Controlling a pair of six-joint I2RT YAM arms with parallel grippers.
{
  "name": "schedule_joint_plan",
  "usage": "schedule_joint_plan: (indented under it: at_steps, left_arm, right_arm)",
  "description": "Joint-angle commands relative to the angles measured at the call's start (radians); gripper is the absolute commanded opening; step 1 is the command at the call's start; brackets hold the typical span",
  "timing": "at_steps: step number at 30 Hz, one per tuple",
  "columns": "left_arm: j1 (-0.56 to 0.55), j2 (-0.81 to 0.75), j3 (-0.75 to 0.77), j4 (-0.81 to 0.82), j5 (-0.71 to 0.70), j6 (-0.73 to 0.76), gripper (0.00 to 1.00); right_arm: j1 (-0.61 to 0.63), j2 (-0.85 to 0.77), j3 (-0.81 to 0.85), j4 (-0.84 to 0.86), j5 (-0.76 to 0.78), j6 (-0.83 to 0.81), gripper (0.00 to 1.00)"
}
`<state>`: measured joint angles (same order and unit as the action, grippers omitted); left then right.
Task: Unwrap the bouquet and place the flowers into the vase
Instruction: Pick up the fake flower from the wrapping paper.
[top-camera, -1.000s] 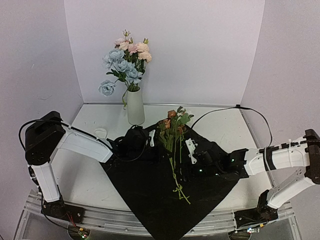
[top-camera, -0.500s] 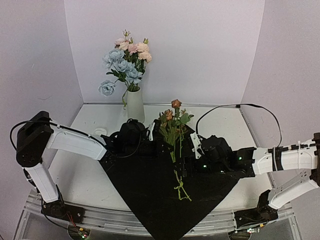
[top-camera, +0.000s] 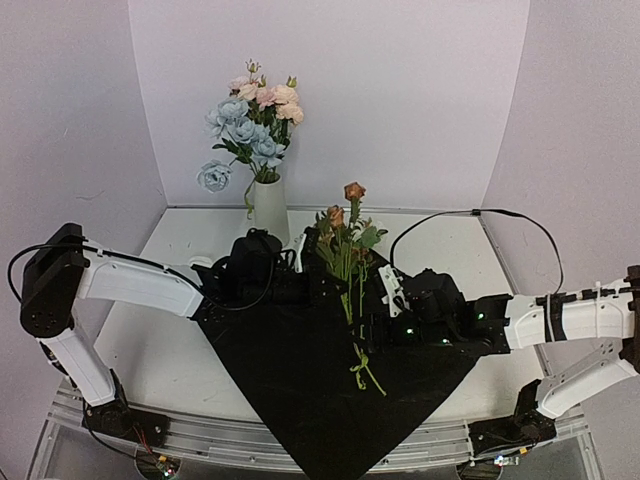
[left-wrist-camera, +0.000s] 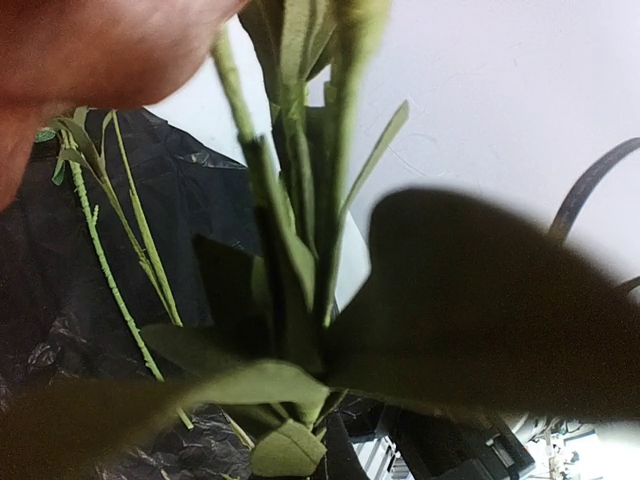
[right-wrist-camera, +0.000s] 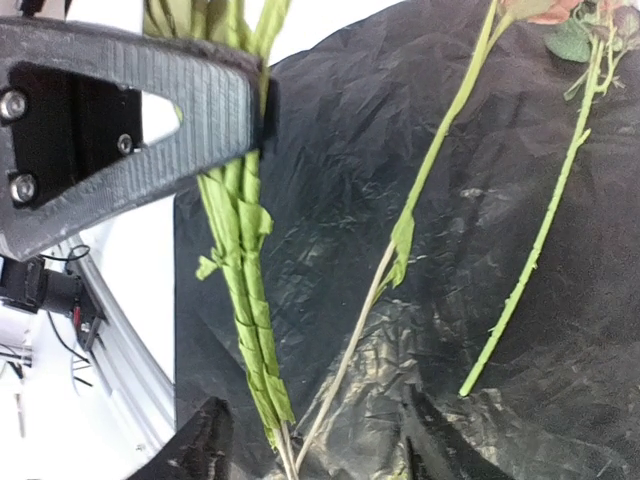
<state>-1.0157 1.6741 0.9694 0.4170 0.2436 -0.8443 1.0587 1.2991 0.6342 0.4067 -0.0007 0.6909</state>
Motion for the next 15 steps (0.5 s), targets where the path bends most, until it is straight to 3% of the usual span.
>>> schedule_joint_plan:
  at_steps: [1,6,15]
  left_arm:
    - [-0.003,-0.056,0.015,0.025,0.012,0.019,0.0]
    - [-0.003,-0.061,0.007,0.025,0.008,0.018,0.0]
    - [-0.003,-0.058,0.012,0.024,-0.004,0.02,0.01]
  right_arm:
    - [-0.006,-0.005,0.003,0.047,-0.038,0.007,0.47]
    - [-0.005,-0.001,0.007,0.052,-0.046,0.002,0.29]
    - [-0.005,0.005,0.016,0.056,-0.064,-0.02,0.08]
